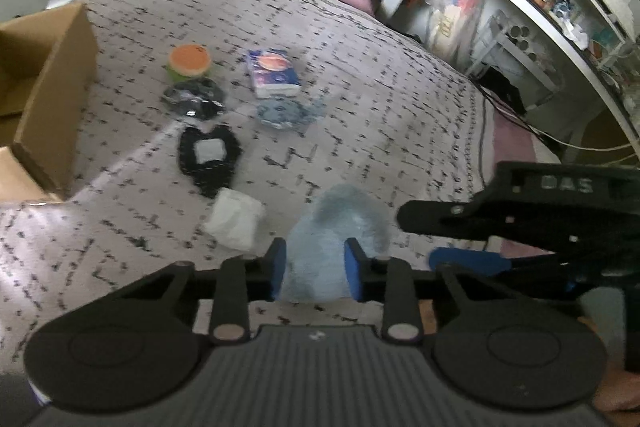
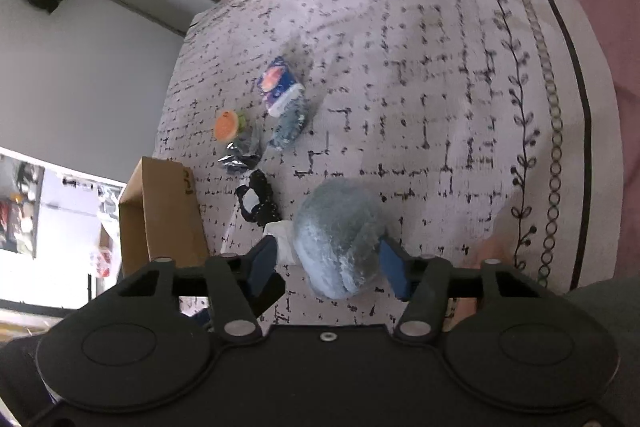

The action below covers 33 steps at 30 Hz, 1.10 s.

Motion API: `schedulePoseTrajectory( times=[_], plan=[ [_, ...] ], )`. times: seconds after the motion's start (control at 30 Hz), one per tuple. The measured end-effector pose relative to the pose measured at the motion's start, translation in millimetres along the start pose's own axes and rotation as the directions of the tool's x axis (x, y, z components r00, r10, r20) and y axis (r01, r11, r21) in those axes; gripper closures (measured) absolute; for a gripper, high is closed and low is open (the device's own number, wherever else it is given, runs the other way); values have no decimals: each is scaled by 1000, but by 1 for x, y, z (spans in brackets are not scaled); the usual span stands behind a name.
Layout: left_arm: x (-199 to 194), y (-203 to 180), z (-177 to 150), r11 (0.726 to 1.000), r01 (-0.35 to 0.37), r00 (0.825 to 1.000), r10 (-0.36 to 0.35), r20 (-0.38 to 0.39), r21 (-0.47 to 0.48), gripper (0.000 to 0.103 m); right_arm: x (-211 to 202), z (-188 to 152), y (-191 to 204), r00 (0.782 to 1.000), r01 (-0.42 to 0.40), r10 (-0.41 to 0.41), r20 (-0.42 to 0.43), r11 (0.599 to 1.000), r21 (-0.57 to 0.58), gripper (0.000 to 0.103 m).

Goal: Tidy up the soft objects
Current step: 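Move the left gripper down onto the grey plush toy and close, then lift the grey plush toy off the bed with the left gripper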

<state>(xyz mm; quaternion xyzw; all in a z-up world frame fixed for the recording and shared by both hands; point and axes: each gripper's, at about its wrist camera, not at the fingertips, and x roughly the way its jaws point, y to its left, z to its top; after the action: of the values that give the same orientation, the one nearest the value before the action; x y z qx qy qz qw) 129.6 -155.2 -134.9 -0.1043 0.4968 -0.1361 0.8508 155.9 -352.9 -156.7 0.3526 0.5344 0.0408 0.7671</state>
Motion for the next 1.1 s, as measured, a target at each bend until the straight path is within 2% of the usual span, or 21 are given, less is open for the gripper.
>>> schedulePoseTrajectory(
  times=[0.13,0.23,0.33,0.43,0.6,0.67,0.73,0.83,1.1],
  plan=[
    [9,-10,-1,999,39,999,-39,-22,14,76,5,2,-2,1000,7,-7,-3,1000,25,63],
    [18,-17,-2,997,69,996,-68,-49,24,76,9,4,-5,1000,5,-4,-8,999,41,65],
    [31,-23,-3,997,66,994,-63,-86,39,75,10,5,-5,1000,10,-10,-1,999,46,65],
    [42,-24,-1,998,29,994,-23,-109,52,71,13,6,-5,1000,5,-4,-11,999,39,65],
    [48,-24,3,997,-10,995,18,-98,81,64,19,9,-7,1000,12,-11,-18,998,58,64],
    [50,-22,4,996,-22,995,30,-99,88,55,22,9,-8,1000,8,-6,-19,998,66,64],
    [51,-21,3,993,-45,994,55,-90,107,51,24,10,-9,1000,3,-2,-18,997,75,64],
    [50,-21,3,990,-48,996,57,-69,132,51,28,11,-11,1000,-11,13,-20,996,89,64],
    [37,-11,20,982,-136,991,135,22,134,51,38,15,-13,999,-20,23,-29,994,109,64]
  ],
)
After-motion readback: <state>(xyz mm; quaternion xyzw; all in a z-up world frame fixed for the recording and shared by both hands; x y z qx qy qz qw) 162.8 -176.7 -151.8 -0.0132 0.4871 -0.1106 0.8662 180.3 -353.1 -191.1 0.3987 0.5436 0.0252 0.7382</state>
